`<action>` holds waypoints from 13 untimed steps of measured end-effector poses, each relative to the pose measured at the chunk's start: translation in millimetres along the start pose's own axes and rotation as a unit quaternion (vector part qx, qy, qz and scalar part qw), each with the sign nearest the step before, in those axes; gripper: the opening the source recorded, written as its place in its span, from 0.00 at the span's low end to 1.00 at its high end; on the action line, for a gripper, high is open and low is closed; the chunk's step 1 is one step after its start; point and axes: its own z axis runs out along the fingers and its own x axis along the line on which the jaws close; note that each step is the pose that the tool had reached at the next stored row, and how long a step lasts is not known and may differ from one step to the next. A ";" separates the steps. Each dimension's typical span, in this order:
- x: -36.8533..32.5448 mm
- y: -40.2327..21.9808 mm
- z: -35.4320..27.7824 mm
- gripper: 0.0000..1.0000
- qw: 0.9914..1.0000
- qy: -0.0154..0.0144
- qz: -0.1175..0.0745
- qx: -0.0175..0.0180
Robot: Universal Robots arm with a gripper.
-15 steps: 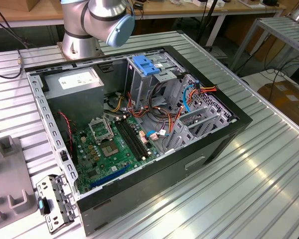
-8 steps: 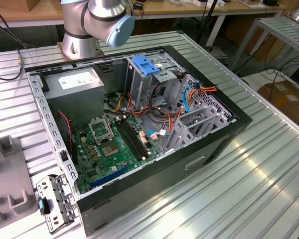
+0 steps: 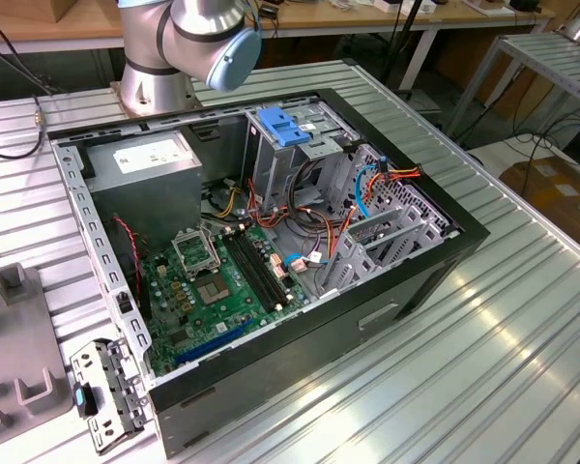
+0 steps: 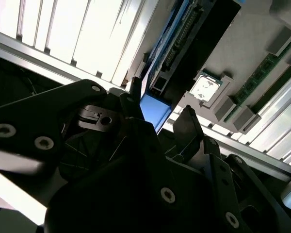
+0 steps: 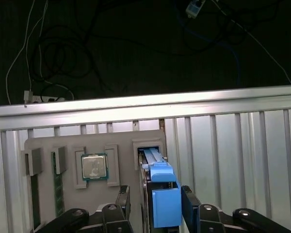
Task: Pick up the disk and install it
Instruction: 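Pick up the disk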
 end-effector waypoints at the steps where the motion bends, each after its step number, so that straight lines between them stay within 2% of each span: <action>1: 0.0 0.0 0.1 0.54 1.000 0.000 0.000 0.000; 2: -0.1 -0.1 1.1 0.45 1.000 0.000 0.000 0.000; 4: -6.0 0.9 7.0 0.45 1.000 0.000 0.000 0.000; 5: -5.8 1.4 13.7 0.45 1.000 0.001 0.000 0.000; 8: -5.8 1.5 16.9 0.45 1.000 0.001 0.000 0.000; 13: -5.7 1.5 17.5 0.45 1.000 0.001 0.000 0.000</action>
